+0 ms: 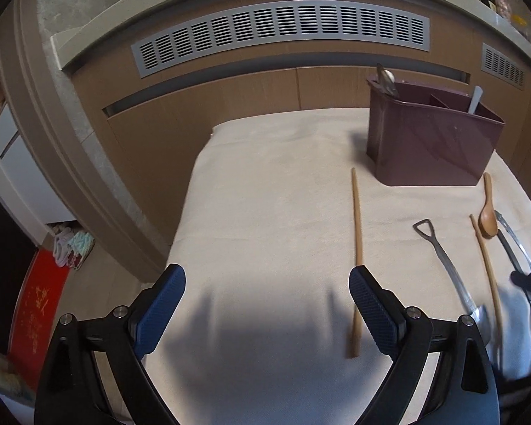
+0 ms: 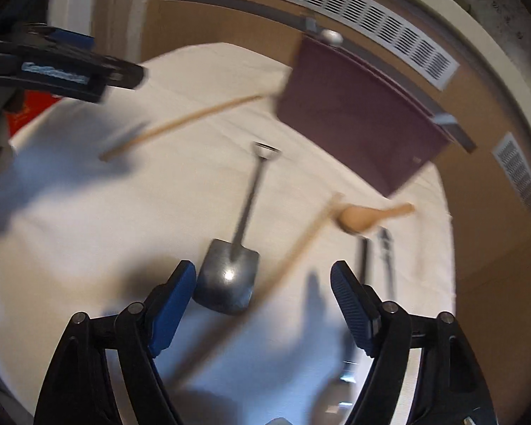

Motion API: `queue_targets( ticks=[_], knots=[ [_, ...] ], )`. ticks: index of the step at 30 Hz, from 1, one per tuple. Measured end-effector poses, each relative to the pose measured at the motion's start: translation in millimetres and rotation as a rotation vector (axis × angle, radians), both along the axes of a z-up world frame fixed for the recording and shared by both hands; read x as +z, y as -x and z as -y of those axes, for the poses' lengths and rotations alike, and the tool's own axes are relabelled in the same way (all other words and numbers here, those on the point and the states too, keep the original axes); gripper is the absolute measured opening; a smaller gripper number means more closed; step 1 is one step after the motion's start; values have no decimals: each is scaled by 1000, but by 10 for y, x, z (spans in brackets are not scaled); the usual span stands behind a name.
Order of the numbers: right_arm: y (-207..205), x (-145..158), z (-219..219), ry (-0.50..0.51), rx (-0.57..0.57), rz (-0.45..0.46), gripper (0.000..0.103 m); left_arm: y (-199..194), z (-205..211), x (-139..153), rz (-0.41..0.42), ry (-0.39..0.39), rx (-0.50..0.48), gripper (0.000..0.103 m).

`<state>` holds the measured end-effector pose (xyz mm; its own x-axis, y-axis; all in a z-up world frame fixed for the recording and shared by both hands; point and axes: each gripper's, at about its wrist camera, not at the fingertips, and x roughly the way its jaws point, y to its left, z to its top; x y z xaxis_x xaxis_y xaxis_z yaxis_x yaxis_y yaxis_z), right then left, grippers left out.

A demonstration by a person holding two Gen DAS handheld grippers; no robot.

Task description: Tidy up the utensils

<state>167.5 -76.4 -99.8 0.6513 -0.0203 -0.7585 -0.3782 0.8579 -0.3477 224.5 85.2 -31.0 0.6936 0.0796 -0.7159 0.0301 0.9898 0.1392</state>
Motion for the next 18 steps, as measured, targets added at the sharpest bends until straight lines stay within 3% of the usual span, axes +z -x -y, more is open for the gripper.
queue_targets(
  ticks=[3, 8, 12, 14, 16, 18],
  knots=[
    [-180, 10, 382, 20, -116, 27, 75, -94, 117, -25, -6, 27, -64, 95],
    [-496, 98, 914, -49, -281, 55, 75, -276, 450, -73, -37, 80, -238, 95],
    [-512, 325, 1278, -241, -312, 36, 76, -414, 902, -91, -97, 126, -483, 95],
    [-443, 451, 1436, -331, -310, 42, 80, -507, 1159, -153, -134, 100, -593, 95],
    [-392, 511, 1547, -381, -316, 43, 82, -630, 1381, -231, -155, 47, -634, 95],
    [-321, 509, 1614, -404, -319, 35, 83, -779, 1552, -284, -187, 53, -675, 95]
  ],
)
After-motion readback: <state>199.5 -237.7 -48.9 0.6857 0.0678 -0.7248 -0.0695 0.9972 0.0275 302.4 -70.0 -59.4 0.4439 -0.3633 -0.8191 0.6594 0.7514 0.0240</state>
